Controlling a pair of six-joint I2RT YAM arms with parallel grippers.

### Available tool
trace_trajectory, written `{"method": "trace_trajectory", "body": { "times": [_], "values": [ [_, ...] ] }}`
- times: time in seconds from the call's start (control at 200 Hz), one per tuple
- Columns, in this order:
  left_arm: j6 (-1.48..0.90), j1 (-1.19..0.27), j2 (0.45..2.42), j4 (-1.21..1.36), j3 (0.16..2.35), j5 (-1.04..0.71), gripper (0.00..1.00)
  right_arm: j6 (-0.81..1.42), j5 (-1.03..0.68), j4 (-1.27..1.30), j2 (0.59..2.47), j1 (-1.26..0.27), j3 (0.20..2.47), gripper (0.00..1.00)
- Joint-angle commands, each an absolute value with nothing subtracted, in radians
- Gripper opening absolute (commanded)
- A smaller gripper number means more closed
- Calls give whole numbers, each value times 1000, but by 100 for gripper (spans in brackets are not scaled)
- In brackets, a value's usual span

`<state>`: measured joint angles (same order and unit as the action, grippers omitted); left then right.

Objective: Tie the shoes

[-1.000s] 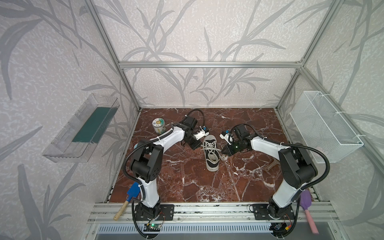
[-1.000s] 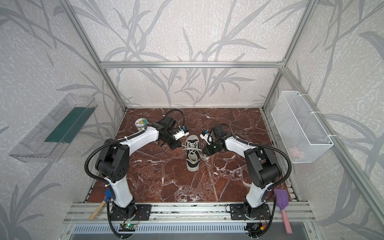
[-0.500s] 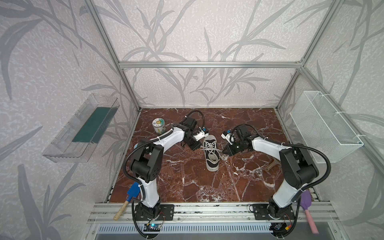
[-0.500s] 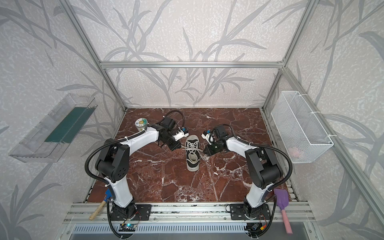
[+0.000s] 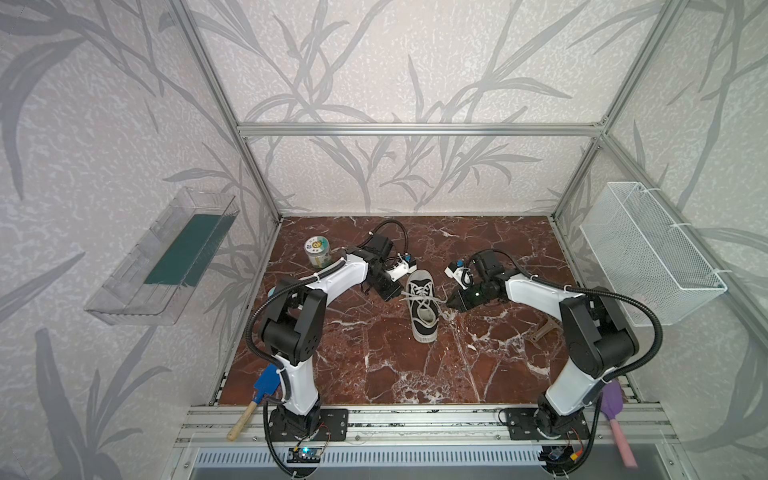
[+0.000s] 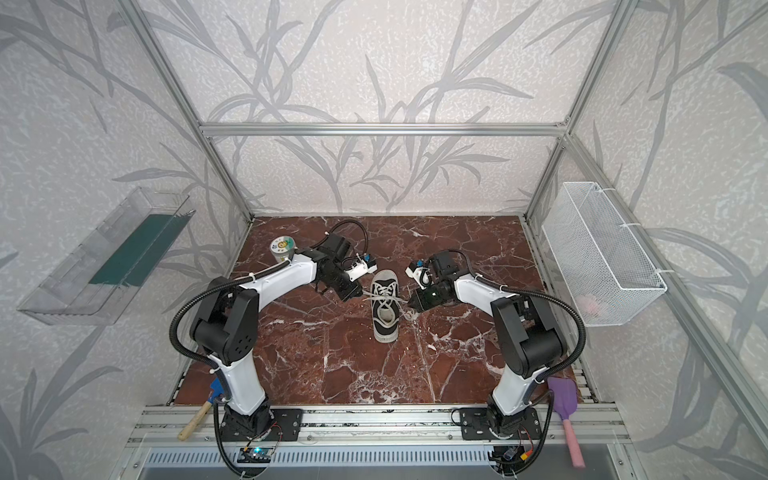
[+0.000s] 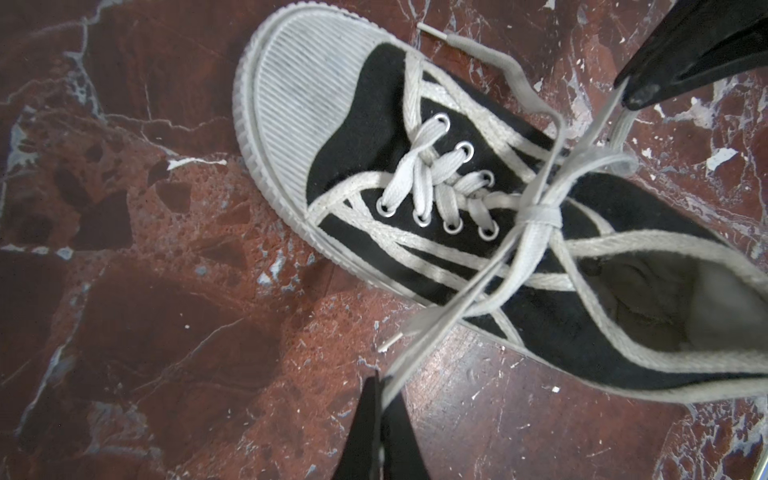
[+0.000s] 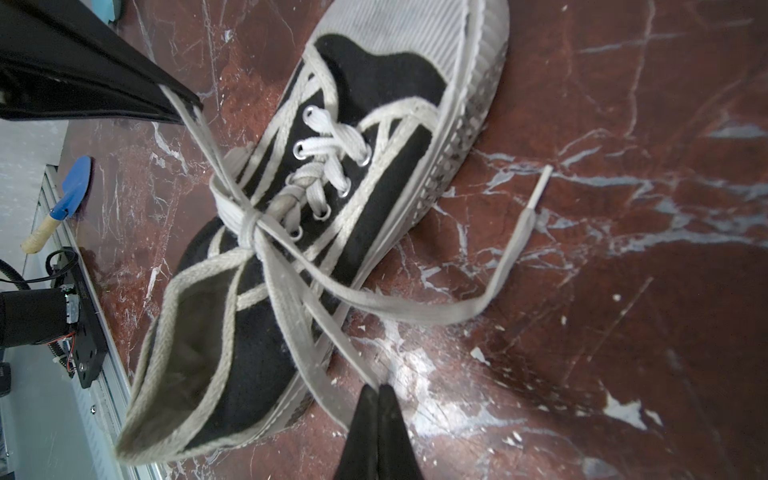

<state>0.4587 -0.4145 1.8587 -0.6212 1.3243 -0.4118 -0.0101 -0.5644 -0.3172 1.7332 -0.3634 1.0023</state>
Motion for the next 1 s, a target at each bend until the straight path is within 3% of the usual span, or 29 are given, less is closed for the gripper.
{"method": "trace_trajectory", "body": {
  "times": [0.0, 0.055, 0.09, 0.125, 0.26, 0.315, 0.535, 0.75, 0.995],
  "values": [
    [455, -373, 1866, -654, 1309, -354, 0, -5, -540, -395, 1726, -333, 990, 0],
    [451, -374, 1861, -652, 1307, -381, 0, -4, -587, -376, 1723, -333, 991, 4],
    [447, -373, 1857, -649, 1306, -394, 14, 1, -602, -367, 1718, -333, 992, 22],
    [439, -375, 1854, -642, 1301, -398, 28, 7, -606, -361, 1712, -331, 991, 32],
    [425, -375, 1804, -589, 1258, -401, 57, 17, -565, -383, 1654, -304, 998, 56],
    [417, -374, 1775, -554, 1232, -394, 60, 10, -556, -410, 1636, -285, 1005, 63],
    [419, -367, 1679, -471, 1142, -408, 60, -32, -538, -482, 1577, -265, 1041, 65],
    [416, -369, 1655, -430, 1082, -468, 54, -47, -557, -482, 1594, -319, 1079, 57],
    [361, -371, 1630, -362, 1047, -507, 56, -67, -551, -474, 1671, -415, 1156, 51]
  ]
}}
